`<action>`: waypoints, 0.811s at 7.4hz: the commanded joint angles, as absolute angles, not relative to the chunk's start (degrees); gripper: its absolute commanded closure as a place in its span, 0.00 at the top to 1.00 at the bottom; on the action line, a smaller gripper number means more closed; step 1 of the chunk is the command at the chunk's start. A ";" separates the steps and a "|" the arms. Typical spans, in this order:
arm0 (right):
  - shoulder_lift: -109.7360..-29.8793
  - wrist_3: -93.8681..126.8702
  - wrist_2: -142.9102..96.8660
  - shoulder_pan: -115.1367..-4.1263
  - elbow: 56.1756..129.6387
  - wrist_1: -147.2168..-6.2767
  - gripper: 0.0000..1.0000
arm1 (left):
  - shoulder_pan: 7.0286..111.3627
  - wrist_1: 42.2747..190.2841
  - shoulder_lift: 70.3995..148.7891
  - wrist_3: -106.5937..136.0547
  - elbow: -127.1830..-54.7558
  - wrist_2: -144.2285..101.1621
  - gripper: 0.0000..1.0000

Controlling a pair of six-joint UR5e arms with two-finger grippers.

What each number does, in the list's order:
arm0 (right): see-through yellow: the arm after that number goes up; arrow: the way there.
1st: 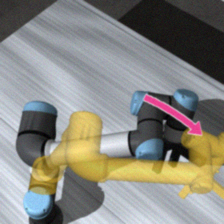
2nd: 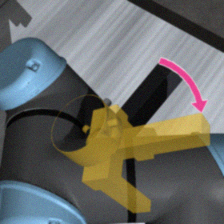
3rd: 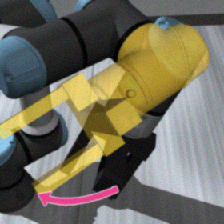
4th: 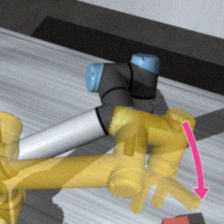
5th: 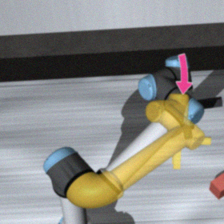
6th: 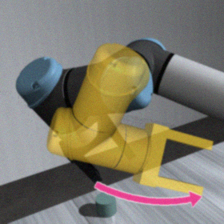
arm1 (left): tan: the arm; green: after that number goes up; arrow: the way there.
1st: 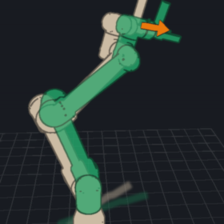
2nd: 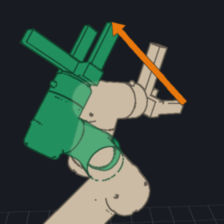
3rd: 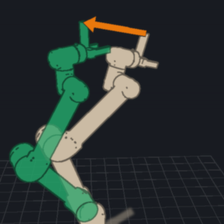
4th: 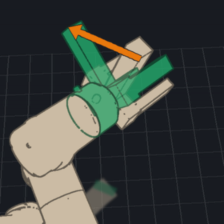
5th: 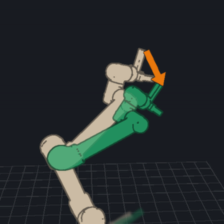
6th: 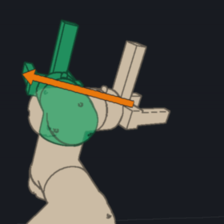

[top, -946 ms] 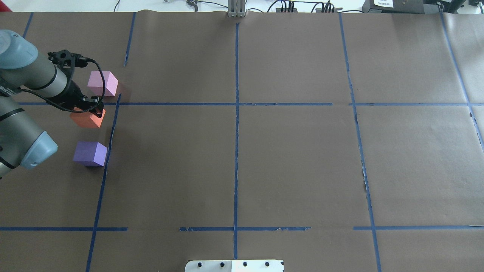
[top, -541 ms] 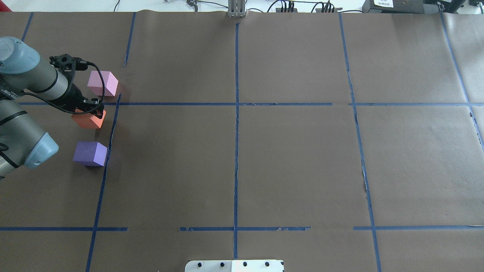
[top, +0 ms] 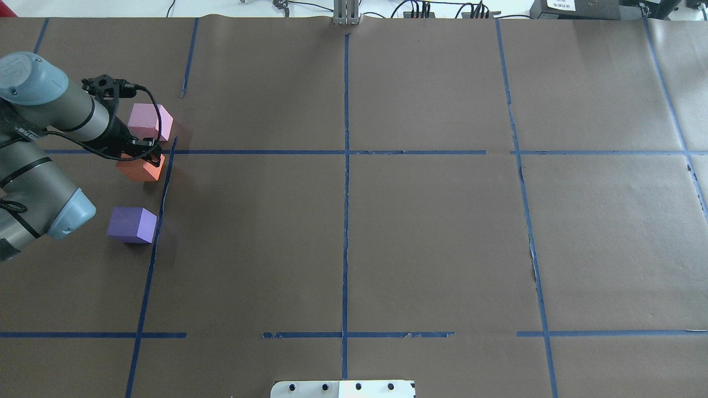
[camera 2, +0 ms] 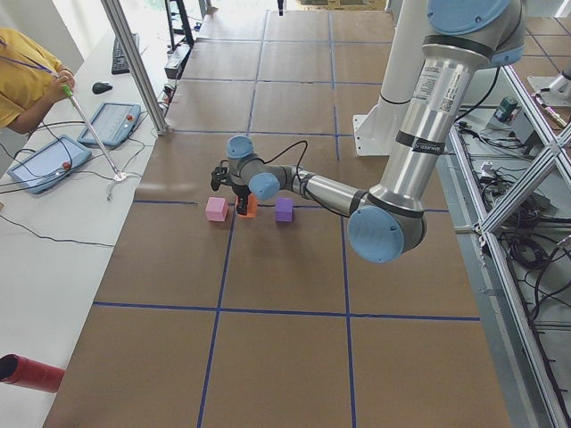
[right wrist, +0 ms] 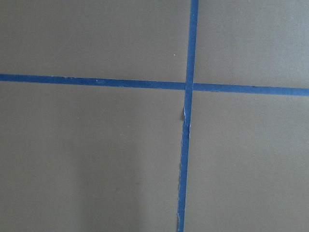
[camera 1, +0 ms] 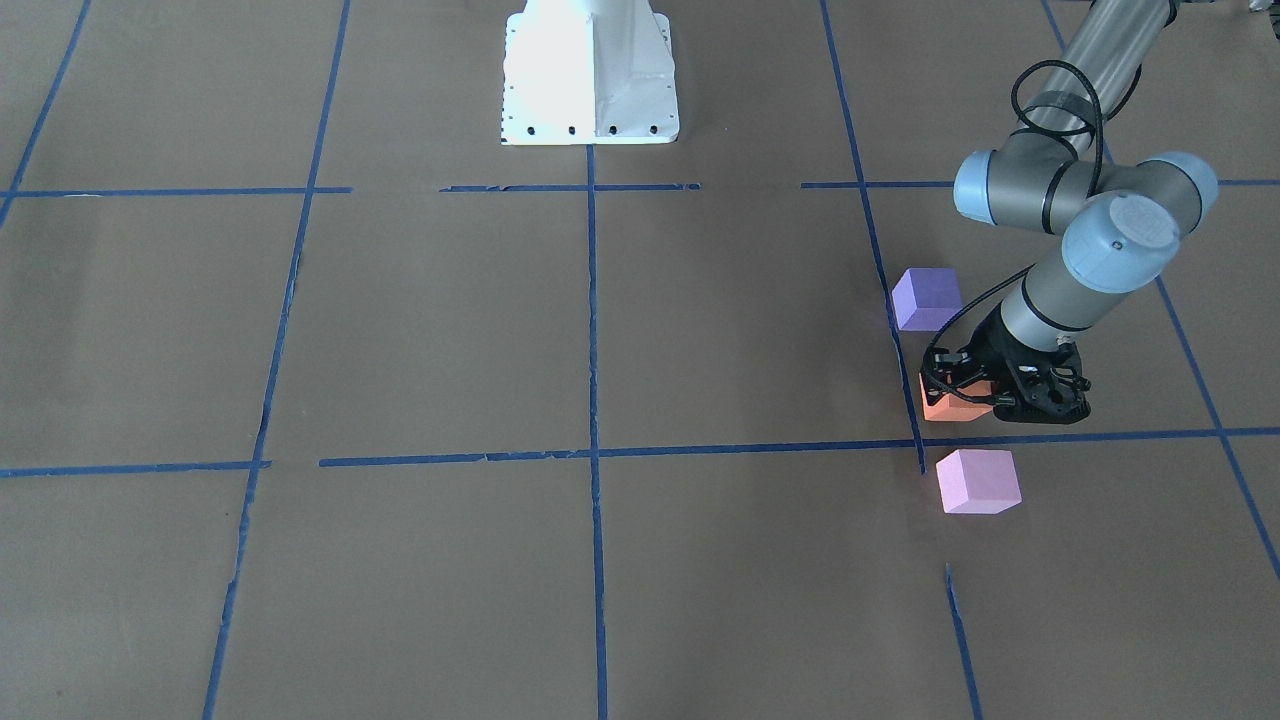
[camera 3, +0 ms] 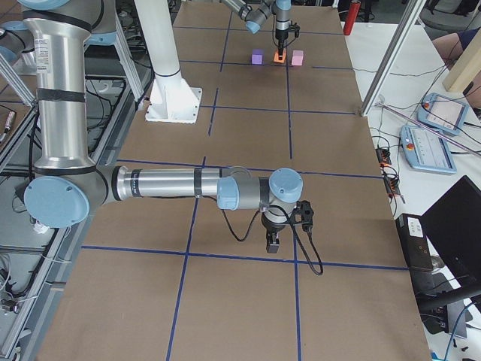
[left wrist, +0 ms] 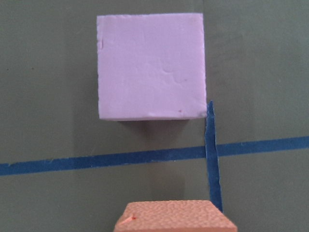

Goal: Arrange blocks in a line
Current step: 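Lower the orange cube between the pink and purple cubes, open left gripper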

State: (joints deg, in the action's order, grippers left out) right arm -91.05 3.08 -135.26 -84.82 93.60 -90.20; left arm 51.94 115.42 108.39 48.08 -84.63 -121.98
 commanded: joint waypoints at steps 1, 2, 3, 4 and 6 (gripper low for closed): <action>-91.05 3.08 -135.26 -84.81 93.60 -90.26 1.00 | 51.94 116.10 108.46 48.52 -83.94 -121.47 0.16; -91.05 3.08 -135.26 -84.81 93.60 -90.26 1.00 | 51.94 116.02 108.37 48.60 -83.76 -121.38 0.17; -91.05 3.08 -135.26 -84.81 93.60 -90.26 1.00 | 51.94 116.02 108.28 48.69 -83.67 -121.29 0.18; -91.05 3.08 -135.26 -84.81 93.60 -90.26 1.00 | 51.94 116.10 108.28 48.78 -83.06 -121.38 0.20; -91.05 3.08 -135.26 -84.81 93.60 -90.26 1.00 | 51.86 116.89 108.37 48.87 -82.45 -121.38 0.29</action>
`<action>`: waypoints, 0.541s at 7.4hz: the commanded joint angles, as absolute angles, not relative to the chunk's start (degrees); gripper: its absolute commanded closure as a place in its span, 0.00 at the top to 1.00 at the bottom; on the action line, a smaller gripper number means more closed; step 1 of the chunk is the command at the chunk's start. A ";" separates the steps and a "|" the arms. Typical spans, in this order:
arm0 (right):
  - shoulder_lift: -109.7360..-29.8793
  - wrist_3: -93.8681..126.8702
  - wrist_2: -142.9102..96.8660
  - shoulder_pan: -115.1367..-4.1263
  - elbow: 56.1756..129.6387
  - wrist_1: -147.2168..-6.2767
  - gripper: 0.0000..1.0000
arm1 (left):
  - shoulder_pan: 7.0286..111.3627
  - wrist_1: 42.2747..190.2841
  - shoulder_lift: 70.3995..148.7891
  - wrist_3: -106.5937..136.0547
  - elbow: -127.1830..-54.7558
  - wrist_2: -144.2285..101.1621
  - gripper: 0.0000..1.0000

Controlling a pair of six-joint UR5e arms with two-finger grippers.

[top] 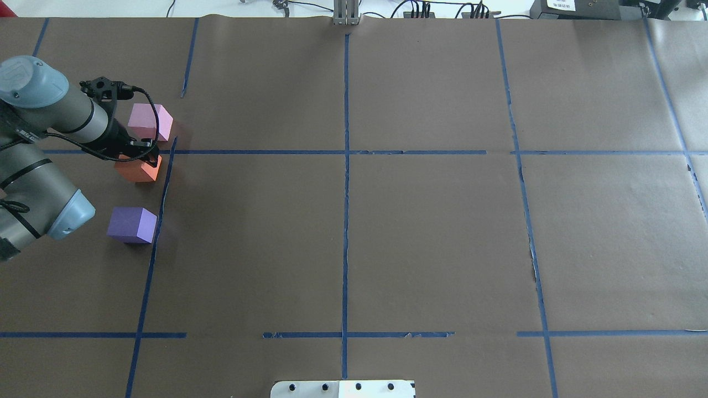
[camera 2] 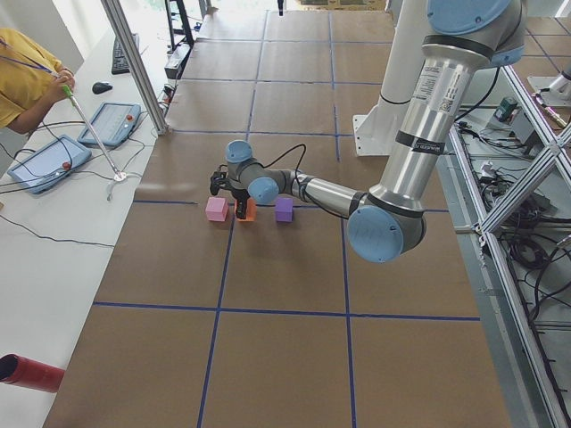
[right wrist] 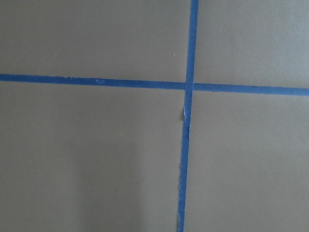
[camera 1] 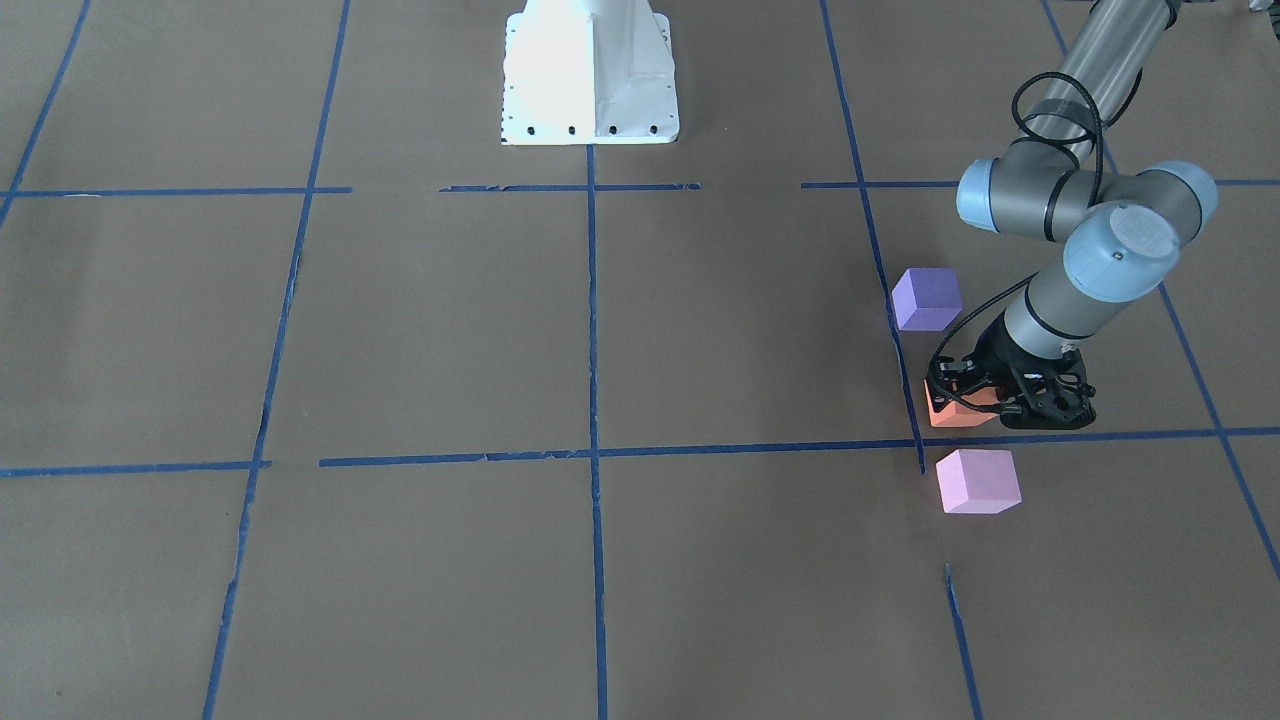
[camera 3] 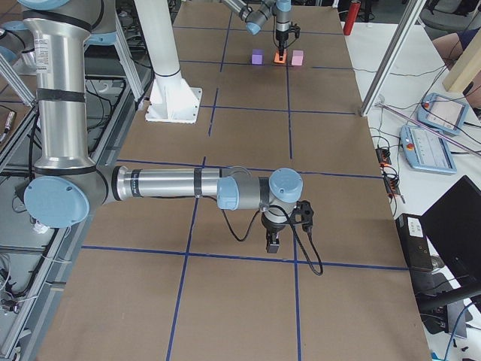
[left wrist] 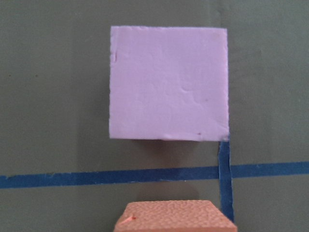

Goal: Arrange blocks in a line
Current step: 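Lower the orange cube between the pink and purple cubes, open left gripper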

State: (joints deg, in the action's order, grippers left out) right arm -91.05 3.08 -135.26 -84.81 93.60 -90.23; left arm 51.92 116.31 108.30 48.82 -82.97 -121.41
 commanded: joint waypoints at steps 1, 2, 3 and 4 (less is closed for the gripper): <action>-91.05 3.08 -135.26 -84.81 93.60 -90.26 1.00 | 51.86 116.89 108.46 48.87 -82.27 -121.38 0.65; -91.05 3.08 -135.26 -84.81 93.60 -90.26 1.00 | 51.86 116.89 108.46 48.78 -82.27 -121.38 0.96; -91.05 3.08 -135.26 -84.81 93.60 -90.18 1.00 | 51.86 116.89 108.46 48.78 -82.27 -121.38 1.00; -91.05 3.08 -135.26 -84.81 93.60 -90.26 1.00 | 51.94 116.81 108.37 48.69 -82.44 -121.29 1.00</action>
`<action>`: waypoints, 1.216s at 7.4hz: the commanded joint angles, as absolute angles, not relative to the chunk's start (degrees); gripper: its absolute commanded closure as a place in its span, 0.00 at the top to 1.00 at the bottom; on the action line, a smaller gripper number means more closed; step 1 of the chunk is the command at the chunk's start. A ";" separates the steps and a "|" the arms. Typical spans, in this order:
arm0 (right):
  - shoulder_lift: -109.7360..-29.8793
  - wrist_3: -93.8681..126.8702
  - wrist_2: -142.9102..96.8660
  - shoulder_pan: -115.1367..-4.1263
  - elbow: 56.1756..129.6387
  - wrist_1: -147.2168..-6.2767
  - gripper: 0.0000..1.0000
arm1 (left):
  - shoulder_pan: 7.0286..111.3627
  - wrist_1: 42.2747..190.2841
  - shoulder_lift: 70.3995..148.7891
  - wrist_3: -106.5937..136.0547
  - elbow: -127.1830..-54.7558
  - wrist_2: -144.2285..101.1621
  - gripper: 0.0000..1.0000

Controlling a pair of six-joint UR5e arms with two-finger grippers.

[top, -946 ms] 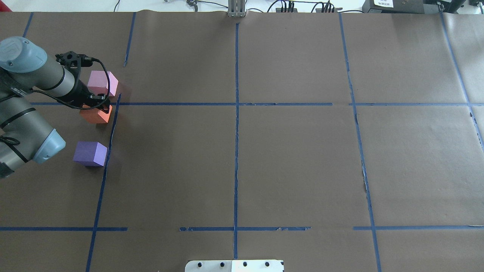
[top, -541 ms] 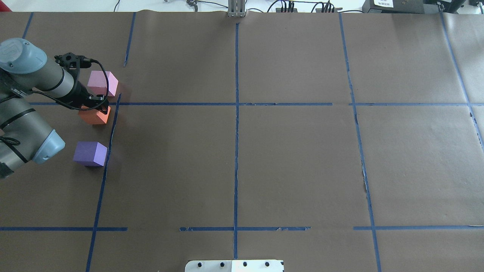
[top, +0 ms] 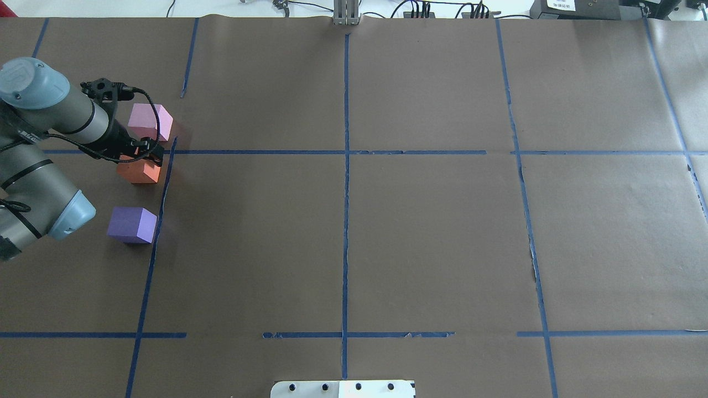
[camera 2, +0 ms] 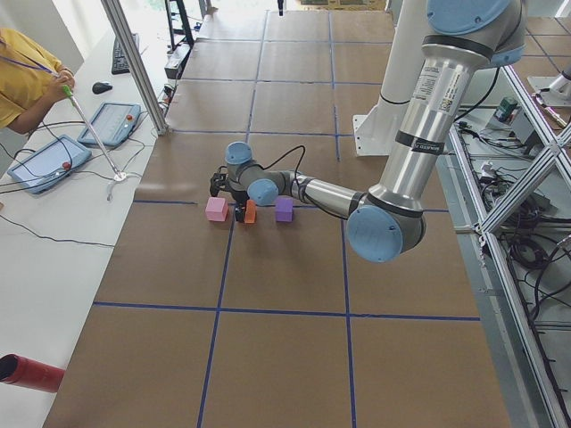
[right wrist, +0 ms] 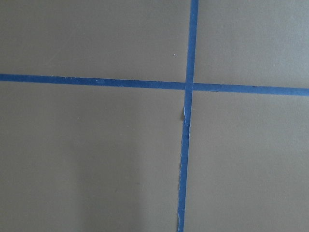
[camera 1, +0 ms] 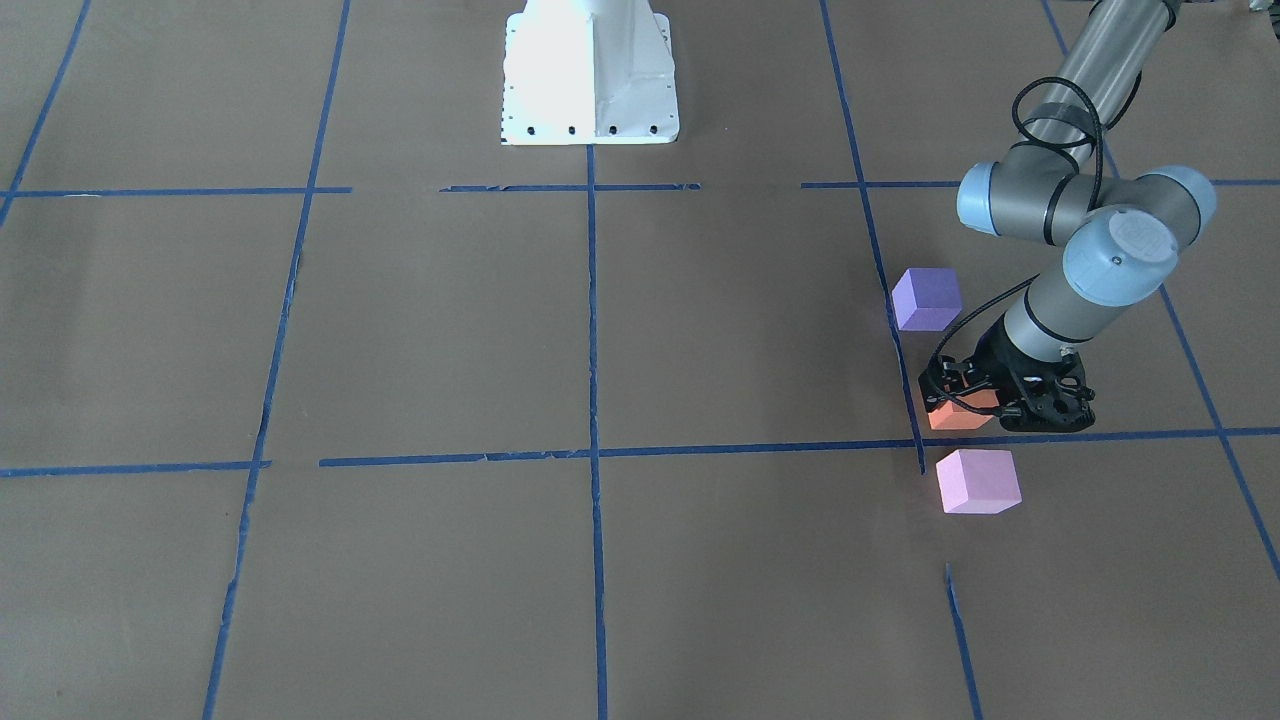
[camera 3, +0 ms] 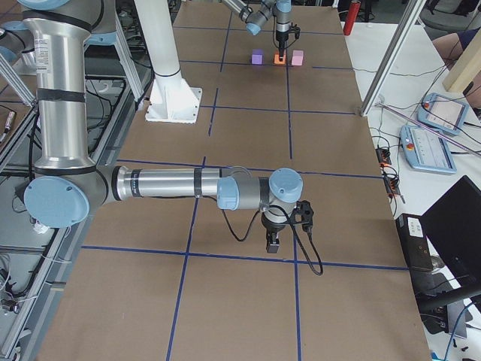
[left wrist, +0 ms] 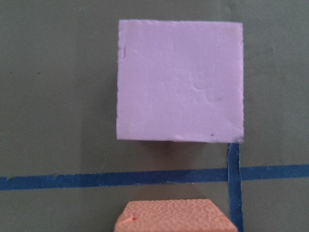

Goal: Arrange blocks in a line

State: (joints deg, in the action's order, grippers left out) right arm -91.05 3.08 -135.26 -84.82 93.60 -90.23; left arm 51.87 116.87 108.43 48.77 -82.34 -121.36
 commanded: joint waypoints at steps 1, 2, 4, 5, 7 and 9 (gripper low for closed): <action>-91.05 3.08 -135.26 -84.81 93.60 -90.26 1.00 | 52.20 116.81 108.11 48.60 -83.57 -121.29 1.00; -91.05 3.08 -135.26 -84.81 93.60 -90.18 1.00 | 52.73 116.72 107.50 48.52 -86.19 -121.29 1.00; -91.05 3.08 -135.26 -84.81 93.60 -90.18 1.00 | 57.72 116.02 104.87 48.08 -92.60 -122.07 1.00; -91.05 3.08 -135.26 -84.81 93.60 -90.18 1.00 | 60.27 115.75 104.16 47.99 -94.46 -121.99 1.00; -91.05 3.08 -135.26 -84.81 93.60 -90.18 1.00 | 60.90 114.61 104.06 47.64 -95.53 -121.99 1.00; -91.05 3.08 -135.26 -84.81 93.60 -90.26 1.00 | 66.86 114.52 100.91 29.81 -94.49 -122.17 1.00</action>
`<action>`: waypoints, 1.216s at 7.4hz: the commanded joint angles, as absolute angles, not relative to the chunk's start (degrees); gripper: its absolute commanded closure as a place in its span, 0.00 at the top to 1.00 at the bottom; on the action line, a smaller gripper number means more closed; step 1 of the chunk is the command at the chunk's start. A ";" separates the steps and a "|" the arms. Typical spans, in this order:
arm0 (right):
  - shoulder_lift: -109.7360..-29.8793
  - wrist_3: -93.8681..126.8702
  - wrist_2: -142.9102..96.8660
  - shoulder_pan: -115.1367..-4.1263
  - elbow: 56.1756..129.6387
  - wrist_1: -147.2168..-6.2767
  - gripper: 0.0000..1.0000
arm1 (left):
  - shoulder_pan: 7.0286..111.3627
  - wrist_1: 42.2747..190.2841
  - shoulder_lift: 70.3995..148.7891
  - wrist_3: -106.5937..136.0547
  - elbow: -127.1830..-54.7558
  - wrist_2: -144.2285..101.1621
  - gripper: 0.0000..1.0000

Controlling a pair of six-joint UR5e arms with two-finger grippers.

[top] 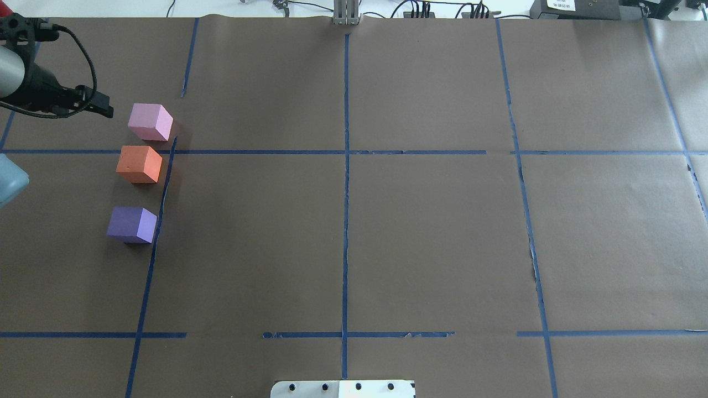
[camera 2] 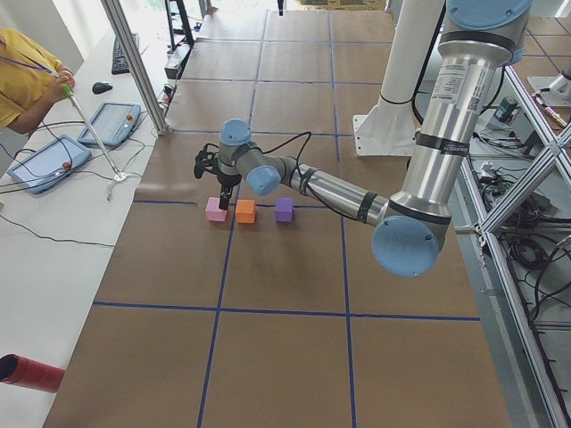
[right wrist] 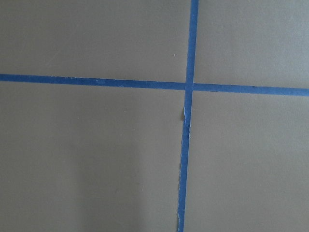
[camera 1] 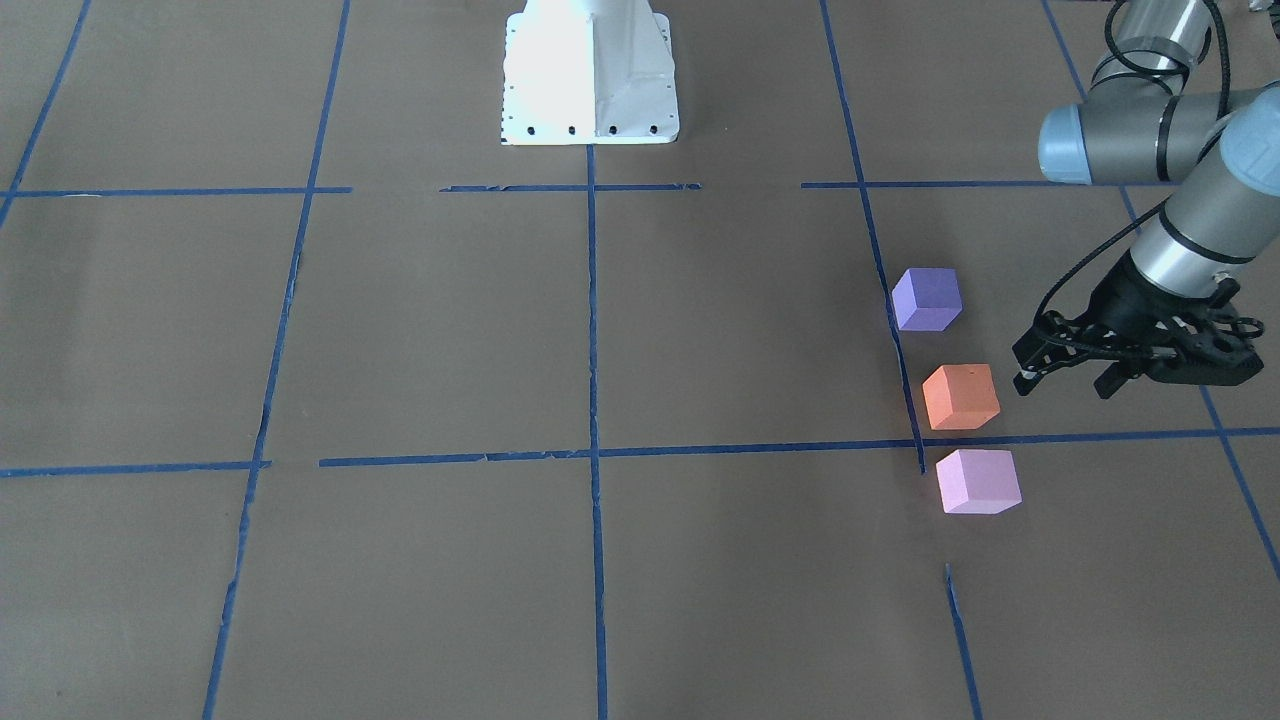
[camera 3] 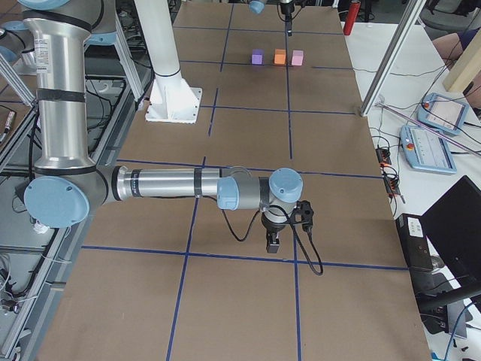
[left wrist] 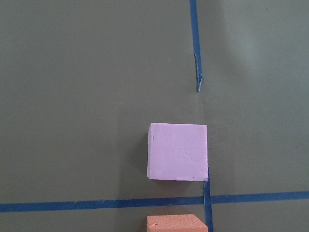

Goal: Arrange blocks in a line

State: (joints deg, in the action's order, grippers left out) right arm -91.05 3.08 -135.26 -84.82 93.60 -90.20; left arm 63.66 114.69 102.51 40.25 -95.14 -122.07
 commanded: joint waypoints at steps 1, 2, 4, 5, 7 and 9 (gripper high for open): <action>-91.05 3.08 -135.26 -84.81 93.60 -90.26 1.00 | 71.50 114.52 100.38 22.40 -91.70 -124.78 1.00; -91.05 3.08 -135.26 -84.81 93.60 -90.26 1.00 | 76.59 114.43 100.11 12.84 -87.49 -128.37 1.00; -91.05 3.08 -135.26 -84.81 93.60 -90.26 1.00 | 83.29 109.81 100.02 0.41 -84.91 -128.50 1.00; -91.05 3.08 -135.26 -84.81 93.60 -90.26 1.00 | 86.63 106.82 100.02 -6.78 -83.16 -128.50 1.00; -91.05 3.08 -135.26 -84.81 93.60 -90.26 1.00 | 91.47 102.16 98.80 -9.23 -81.13 -128.67 1.00; -91.05 3.08 -135.26 -84.81 93.60 -90.26 1.00 | 92.73 100.38 96.78 -6.62 -81.04 -130.60 0.99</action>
State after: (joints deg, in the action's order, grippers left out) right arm -91.05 3.08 -135.26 -84.82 93.60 -90.22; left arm 91.97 101.65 98.20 -8.32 -81.24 -129.52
